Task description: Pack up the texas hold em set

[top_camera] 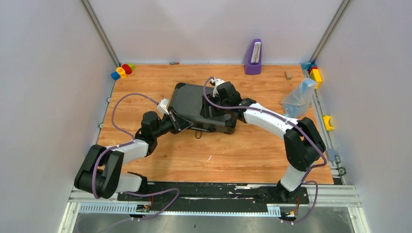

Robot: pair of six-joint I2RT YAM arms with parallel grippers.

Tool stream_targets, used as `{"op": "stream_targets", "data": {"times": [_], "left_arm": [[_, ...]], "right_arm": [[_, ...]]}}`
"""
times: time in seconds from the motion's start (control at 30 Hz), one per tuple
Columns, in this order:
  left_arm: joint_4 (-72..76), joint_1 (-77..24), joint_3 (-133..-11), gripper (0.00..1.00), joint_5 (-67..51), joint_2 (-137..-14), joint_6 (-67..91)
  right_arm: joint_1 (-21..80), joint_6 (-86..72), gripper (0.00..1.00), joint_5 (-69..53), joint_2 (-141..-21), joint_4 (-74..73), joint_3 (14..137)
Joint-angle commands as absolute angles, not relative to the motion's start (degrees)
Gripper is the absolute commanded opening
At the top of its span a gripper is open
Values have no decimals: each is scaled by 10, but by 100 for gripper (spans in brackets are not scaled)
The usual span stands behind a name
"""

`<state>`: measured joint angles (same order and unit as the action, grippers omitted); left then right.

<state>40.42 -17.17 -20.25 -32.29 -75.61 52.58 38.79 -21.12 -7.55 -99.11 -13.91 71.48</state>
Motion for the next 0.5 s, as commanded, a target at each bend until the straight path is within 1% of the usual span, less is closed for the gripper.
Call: {"op": "stream_targets", "data": {"times": [0.0,0.1,0.27,0.33,0.37,0.4,0.47], "left_arm": [[332,-172,-230,0,-320,-751,472],[312,-171,-242,0,-320,-762,455],[282,-171,-245,0,-316,-749,435],[233,-171,-243,0,-293,-718,417],[213,-171,-243,0,-264,-705,409],[166,-171,-239,0,-248,-683,394],[128,-171,-225,0,-197,-656,383]], "right_arm": [[420,-172,75,-82,-1003,-272,690],[438,-148,80,-68,-1006,-291,694],[459,-151,91,-1,-1017,-331,706],[459,-156,91,23,-1008,-332,703],[459,-158,91,30,-1002,-332,701],[459,-161,90,36,-995,-332,700],[459,-164,87,50,-987,-331,699]]}}
